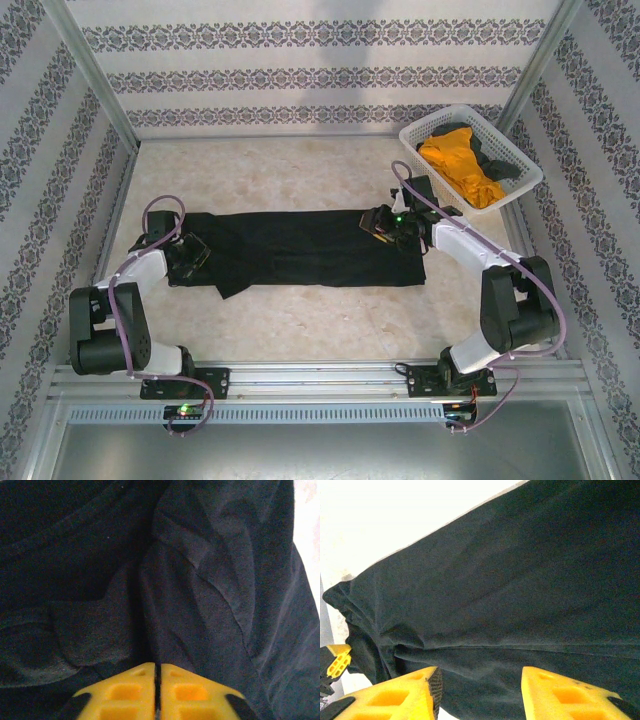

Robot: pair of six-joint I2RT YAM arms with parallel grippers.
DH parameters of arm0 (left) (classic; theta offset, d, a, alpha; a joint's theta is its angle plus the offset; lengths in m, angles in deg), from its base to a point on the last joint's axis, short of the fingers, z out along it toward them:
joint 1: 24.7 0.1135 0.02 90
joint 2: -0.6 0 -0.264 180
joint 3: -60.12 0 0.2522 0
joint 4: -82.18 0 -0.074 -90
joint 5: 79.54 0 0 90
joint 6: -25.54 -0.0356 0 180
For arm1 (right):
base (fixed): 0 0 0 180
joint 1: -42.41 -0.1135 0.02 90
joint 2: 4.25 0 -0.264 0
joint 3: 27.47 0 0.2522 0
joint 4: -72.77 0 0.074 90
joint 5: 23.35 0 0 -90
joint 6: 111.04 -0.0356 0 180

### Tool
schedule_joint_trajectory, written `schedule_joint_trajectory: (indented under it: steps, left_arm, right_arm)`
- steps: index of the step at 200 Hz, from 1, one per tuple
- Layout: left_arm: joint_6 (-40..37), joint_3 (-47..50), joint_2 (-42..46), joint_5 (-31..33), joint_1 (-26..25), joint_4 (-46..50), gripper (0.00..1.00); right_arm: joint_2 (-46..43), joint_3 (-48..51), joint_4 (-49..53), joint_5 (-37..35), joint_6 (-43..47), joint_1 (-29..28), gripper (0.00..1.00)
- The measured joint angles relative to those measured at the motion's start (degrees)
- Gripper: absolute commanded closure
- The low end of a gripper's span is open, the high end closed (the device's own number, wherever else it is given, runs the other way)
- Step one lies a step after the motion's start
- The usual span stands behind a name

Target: Fold and stack the t-shirts

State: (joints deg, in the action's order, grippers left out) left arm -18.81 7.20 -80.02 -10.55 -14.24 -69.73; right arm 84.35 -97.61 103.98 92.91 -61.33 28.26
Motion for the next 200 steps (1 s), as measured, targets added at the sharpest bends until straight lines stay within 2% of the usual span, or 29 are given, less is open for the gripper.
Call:
schedule_joint_trajectory:
  steps: [49,134,200]
  left_arm:
    - [0.00,0.00,1.40,0.00,0.00,1.11,1.00]
    - [5.22,2.32,15.04,0.22,-1.73,5.84,1.00]
    - [7.80,5.18,16.50,0.52,-2.82,6.93,1.00]
  right_arm:
    - [0.50,-0.02,0.04,-0.02,0.00,0.00,0.54]
    - [1.73,-1.29,0.07,-0.02,0.00,0.02,0.53]
    - [2.47,-2.40,0.07,0.00,0.00,0.02,0.54]
